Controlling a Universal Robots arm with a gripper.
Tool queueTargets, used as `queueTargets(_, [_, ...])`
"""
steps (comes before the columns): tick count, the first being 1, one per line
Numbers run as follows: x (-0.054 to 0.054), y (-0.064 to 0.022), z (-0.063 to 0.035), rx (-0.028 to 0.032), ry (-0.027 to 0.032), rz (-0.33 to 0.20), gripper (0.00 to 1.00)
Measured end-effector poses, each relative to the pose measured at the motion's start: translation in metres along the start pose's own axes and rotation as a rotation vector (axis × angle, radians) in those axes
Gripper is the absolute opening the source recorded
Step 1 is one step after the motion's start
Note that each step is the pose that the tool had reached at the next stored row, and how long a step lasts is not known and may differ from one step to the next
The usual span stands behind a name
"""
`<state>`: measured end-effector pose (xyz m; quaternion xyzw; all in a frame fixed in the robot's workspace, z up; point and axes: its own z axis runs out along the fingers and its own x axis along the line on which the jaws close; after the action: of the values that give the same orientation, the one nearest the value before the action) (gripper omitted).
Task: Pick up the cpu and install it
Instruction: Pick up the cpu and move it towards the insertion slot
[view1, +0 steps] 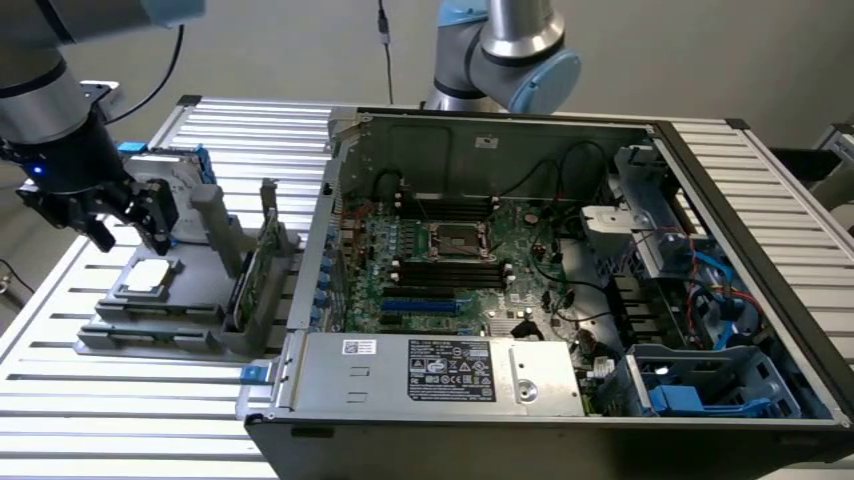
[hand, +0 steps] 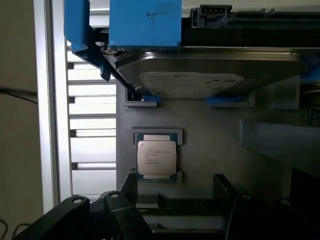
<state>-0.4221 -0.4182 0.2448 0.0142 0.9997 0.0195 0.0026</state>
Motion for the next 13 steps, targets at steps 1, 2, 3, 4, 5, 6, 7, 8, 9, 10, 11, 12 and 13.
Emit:
queueTargets(1, [0.002,0.0015,0.0018,0.0000,-0.0011,0.000,0.71])
queueTargets(2, [0.004,0.0031,0.0038,0.0000,-0.0023,-0.001,0.71])
queueTargets(3, [0.006,0.0045,0.0057,0.0000,-0.0034,-0.001,0.71])
queueTargets(4, [0.008,0.0058,0.0075,-0.0001,-0.0040,-0.001,0.71])
queueTargets(5, [0.010,0.0063,0.0092,0.0000,-0.0040,-0.001,0.71])
queueTargets(6, [0.012,0.0063,0.0111,-0.0001,-0.0042,-0.002,0.71])
queueTargets(7, [0.014,0.0062,0.0130,-0.0001,-0.0041,-0.002,0.71])
queueTargets(8, [0.015,0.0061,0.0148,-0.0002,-0.0042,-0.002,0.71])
queueTargets(9, [0.015,0.0060,0.0166,-0.0002,-0.0043,-0.002,0.71])
queueTargets(10, [0.016,0.0058,0.0184,0.0000,-0.0040,-0.003,0.71])
queueTargets(11, [0.016,0.0053,0.0202,-0.0001,-0.0041,-0.003,0.71])
queueTargets(12, [0.016,0.0045,0.0218,0.0000,-0.0040,-0.003,0.71])
queueTargets(13, [0.016,0.0032,0.0238,0.0000,-0.0039,-0.004,0.71])
